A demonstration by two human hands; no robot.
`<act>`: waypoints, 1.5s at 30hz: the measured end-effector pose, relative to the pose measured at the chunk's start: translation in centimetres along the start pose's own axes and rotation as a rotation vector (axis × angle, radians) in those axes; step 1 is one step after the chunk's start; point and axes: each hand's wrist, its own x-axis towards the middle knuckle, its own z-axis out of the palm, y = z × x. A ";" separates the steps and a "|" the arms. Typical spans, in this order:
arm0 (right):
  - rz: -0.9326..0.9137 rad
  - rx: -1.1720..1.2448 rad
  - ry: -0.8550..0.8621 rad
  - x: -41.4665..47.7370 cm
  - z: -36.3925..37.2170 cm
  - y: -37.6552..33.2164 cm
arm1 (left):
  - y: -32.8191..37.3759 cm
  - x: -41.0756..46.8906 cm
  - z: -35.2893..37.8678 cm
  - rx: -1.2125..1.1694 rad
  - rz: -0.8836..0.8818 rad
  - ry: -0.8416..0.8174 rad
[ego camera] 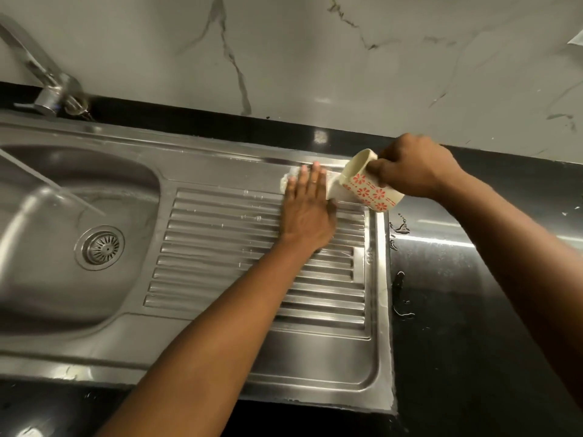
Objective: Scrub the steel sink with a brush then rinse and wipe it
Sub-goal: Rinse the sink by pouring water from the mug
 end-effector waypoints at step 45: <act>-0.108 -0.217 0.015 2.4 3.3 -12.4 | -15.1 -3.1 -4.6 0.045 0.144 -0.065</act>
